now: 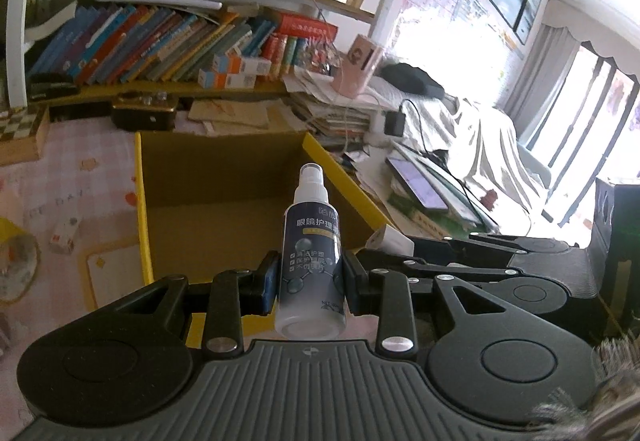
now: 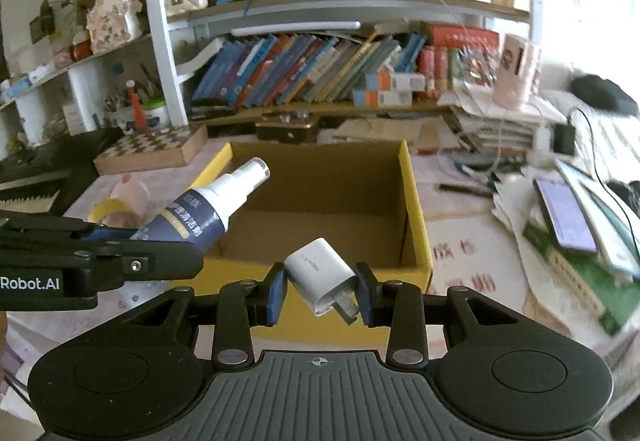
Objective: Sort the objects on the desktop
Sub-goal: 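Lift the spray bottle and charger and carry both toward the yellow box, then lower the spray bottle and charger into the box and open both tools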
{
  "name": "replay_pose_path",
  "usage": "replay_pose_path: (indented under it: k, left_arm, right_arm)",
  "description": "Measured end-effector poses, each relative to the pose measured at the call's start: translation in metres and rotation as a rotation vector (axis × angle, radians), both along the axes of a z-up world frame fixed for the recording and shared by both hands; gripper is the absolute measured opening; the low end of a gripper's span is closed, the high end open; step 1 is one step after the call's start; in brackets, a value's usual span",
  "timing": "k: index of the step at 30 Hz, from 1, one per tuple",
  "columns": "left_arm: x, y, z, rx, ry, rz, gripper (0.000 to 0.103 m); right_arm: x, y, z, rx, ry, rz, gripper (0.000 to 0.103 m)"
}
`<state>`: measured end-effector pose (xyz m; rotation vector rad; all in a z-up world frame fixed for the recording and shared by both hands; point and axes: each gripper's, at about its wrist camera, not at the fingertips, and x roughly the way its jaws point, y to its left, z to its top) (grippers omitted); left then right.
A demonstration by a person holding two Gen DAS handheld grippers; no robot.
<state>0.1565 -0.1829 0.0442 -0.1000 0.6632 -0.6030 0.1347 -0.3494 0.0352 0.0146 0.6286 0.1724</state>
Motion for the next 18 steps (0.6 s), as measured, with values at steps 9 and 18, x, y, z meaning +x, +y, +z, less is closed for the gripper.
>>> replay_pose_path:
  k: [9,18]
  left_arm:
    - [0.035,-0.014,-0.001,0.028,-0.013,0.075,0.030]
    - [0.088,-0.031,-0.012,0.152,-0.012,0.117,0.030]
  right_arm:
    - [0.047,-0.011,-0.001,-0.019,-0.012,0.091,0.036]
    - [0.107,-0.012,-0.013,-0.106,0.031,0.213,0.036]
